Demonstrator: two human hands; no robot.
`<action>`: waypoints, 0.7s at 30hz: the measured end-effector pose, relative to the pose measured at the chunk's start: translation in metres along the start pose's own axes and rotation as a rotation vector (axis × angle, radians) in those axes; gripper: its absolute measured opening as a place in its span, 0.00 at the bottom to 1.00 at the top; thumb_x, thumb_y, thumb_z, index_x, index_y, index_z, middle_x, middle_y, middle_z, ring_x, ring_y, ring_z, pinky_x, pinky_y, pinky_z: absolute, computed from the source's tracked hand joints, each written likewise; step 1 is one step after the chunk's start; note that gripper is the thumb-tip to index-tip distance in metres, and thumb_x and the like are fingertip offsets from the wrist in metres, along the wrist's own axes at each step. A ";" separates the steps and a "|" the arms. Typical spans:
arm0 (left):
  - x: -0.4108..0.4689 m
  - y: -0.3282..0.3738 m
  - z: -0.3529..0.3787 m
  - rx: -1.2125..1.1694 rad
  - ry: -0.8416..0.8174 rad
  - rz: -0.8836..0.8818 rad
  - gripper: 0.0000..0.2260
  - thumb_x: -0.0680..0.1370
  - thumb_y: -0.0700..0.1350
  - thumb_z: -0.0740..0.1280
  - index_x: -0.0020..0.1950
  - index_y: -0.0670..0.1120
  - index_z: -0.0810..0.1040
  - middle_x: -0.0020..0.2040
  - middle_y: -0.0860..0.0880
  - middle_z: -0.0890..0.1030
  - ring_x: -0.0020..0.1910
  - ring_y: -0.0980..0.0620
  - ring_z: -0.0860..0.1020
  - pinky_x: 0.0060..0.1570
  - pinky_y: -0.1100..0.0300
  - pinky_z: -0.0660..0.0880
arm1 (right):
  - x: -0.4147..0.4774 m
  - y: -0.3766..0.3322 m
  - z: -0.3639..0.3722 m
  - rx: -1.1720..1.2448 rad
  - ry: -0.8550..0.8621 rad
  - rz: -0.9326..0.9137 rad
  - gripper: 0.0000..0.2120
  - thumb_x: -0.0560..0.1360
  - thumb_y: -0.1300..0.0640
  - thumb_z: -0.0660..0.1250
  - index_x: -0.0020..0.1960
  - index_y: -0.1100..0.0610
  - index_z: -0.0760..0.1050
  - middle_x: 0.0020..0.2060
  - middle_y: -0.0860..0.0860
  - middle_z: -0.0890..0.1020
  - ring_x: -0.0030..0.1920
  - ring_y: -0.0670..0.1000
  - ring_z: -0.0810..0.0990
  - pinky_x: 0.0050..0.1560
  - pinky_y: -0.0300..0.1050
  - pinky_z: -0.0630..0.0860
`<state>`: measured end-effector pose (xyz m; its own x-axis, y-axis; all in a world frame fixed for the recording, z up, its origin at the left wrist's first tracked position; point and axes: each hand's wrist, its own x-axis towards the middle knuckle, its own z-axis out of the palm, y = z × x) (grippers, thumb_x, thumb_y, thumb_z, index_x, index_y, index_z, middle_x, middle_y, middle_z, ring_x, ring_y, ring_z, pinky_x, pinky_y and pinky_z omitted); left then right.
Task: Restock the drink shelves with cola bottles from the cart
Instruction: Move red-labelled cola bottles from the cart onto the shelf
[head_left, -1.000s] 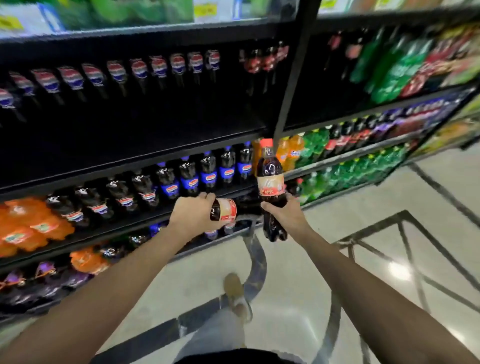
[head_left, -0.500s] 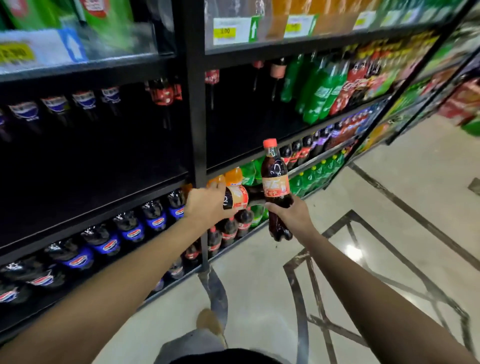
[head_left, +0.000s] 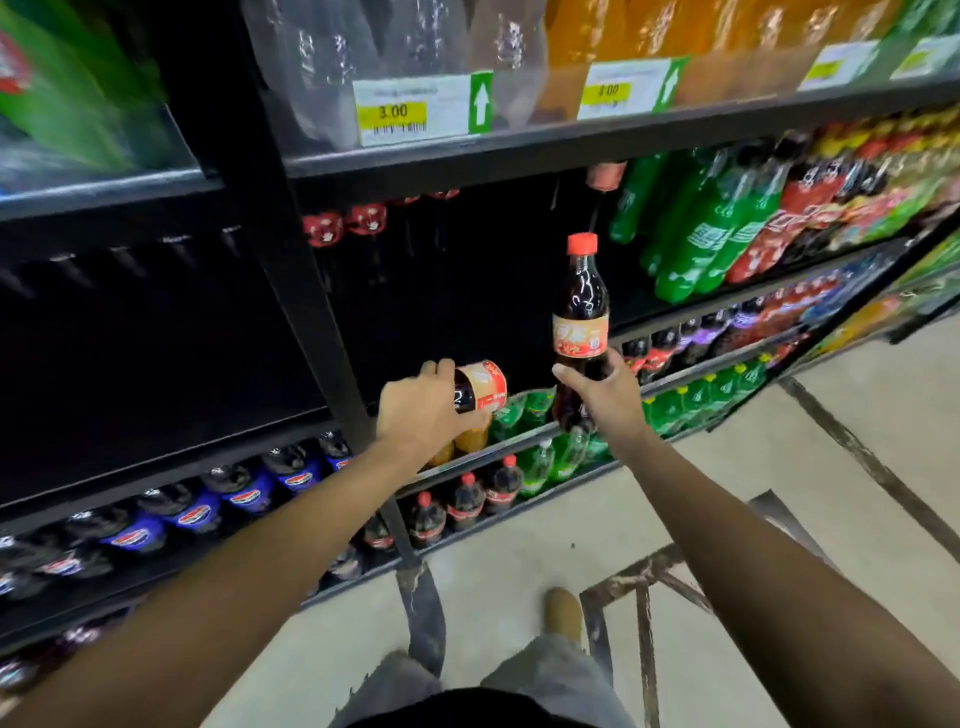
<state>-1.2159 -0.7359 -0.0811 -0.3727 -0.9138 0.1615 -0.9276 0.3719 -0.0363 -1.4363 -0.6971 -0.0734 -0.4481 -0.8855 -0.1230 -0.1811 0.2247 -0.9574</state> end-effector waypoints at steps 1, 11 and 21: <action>0.007 0.004 0.001 0.000 0.002 -0.025 0.34 0.71 0.73 0.60 0.62 0.46 0.72 0.51 0.50 0.79 0.39 0.49 0.80 0.29 0.59 0.63 | 0.013 -0.001 -0.005 0.012 -0.020 -0.011 0.14 0.71 0.57 0.76 0.53 0.53 0.75 0.45 0.48 0.82 0.43 0.45 0.80 0.41 0.36 0.73; 0.063 0.052 0.018 -0.049 -0.010 -0.360 0.32 0.72 0.68 0.64 0.65 0.46 0.70 0.55 0.49 0.77 0.47 0.48 0.80 0.34 0.59 0.65 | 0.123 -0.013 -0.031 0.149 -0.233 -0.002 0.13 0.74 0.61 0.73 0.56 0.59 0.76 0.51 0.55 0.81 0.52 0.52 0.79 0.57 0.49 0.75; 0.101 0.079 0.030 -0.105 -0.031 -0.506 0.33 0.73 0.68 0.63 0.68 0.46 0.68 0.58 0.47 0.77 0.50 0.47 0.80 0.36 0.58 0.67 | 0.188 -0.009 -0.042 0.203 -0.214 -0.082 0.19 0.72 0.63 0.74 0.61 0.58 0.74 0.53 0.50 0.81 0.54 0.48 0.79 0.56 0.37 0.75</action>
<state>-1.3273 -0.8041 -0.0967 0.1203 -0.9873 0.1038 -0.9848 -0.1054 0.1381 -1.5557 -0.8489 -0.0766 -0.2408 -0.9677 -0.0744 -0.0207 0.0817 -0.9964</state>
